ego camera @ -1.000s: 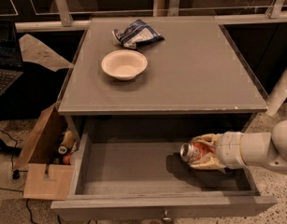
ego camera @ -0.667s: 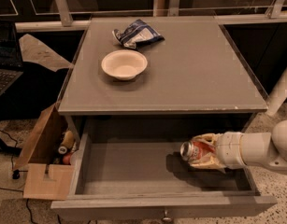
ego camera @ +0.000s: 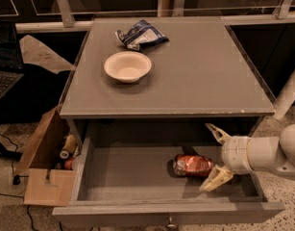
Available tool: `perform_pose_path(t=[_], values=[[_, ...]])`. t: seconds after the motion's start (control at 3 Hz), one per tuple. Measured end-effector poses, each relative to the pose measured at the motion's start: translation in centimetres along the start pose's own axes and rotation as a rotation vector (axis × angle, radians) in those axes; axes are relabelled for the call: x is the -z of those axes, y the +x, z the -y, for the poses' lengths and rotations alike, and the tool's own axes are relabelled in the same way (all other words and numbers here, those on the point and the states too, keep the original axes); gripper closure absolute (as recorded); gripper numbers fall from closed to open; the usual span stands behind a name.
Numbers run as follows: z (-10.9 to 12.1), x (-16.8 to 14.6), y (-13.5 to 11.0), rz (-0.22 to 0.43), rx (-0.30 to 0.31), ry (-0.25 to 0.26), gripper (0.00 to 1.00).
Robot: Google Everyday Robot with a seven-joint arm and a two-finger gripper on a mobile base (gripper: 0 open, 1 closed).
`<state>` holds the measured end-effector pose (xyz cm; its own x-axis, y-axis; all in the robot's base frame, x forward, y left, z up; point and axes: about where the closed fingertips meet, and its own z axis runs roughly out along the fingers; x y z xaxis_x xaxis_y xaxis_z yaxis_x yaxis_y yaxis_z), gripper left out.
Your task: Place coke can into top drawer
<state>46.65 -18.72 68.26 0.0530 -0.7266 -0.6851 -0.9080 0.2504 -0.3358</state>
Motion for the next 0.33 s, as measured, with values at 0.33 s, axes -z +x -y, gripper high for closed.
perform_pose_path(t=[0.33], values=[[0.00, 0.00, 0.00, 0.000, 0.000, 0.000, 0.00]])
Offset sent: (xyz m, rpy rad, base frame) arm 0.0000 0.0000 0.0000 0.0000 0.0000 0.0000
